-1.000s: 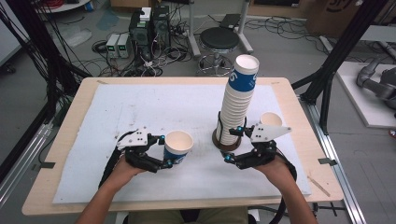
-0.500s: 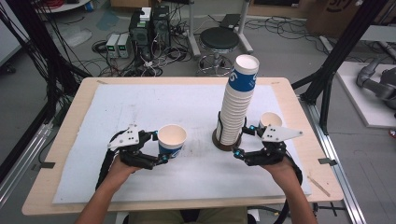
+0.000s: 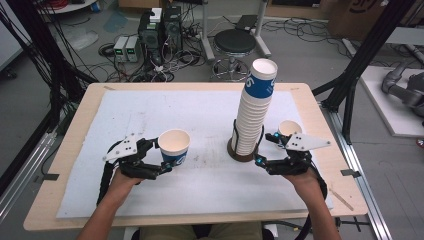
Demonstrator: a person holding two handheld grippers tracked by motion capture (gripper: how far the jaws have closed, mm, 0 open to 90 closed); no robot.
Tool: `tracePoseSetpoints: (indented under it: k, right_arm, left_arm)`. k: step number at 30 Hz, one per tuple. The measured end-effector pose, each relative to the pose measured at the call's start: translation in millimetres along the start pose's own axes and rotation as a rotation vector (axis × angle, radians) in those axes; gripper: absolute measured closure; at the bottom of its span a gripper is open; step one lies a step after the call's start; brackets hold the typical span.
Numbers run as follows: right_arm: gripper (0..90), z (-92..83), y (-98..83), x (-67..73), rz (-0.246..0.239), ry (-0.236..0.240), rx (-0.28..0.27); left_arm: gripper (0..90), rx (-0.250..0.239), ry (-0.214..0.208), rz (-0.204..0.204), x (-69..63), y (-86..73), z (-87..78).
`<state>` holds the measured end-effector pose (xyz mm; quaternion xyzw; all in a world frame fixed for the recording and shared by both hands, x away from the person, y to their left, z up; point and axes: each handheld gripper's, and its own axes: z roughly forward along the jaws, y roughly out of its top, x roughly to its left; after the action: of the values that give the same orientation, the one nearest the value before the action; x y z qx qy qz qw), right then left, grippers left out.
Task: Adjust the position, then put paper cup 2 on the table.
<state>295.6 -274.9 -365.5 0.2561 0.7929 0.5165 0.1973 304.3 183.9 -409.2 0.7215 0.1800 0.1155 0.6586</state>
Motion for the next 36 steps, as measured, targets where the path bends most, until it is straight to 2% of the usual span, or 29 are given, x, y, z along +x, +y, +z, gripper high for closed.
tracePoseSetpoints:
  k: [9,21,24,31,36]
  right_arm:
    - [21.8,-1.4,-0.3,-0.7,0.001,-0.002,-0.004]
    - [21.8,-2.5,-2.1,-0.3,0.006,-0.007,0.001]
    - [21.8,-2.9,-1.9,0.0,0.003,-0.008,0.0]
    - [21.8,-4.2,-1.7,1.6,-0.007,-0.003,-0.002]
    - [21.8,-4.9,-3.3,3.4,-0.004,0.001,0.002]
  left_arm:
    - [26.1,-0.016,0.026,0.002,1.1,1.2,-4.3]
    - [26.1,-0.053,0.042,-0.018,10.0,-0.3,-7.9]
    - [26.1,-0.069,0.051,-0.011,13.0,-0.3,-9.2]
    - [26.1,-0.136,0.106,0.003,26.9,0.9,-17.0]
    - [26.1,-0.145,0.143,0.01,37.7,0.6,-20.9]
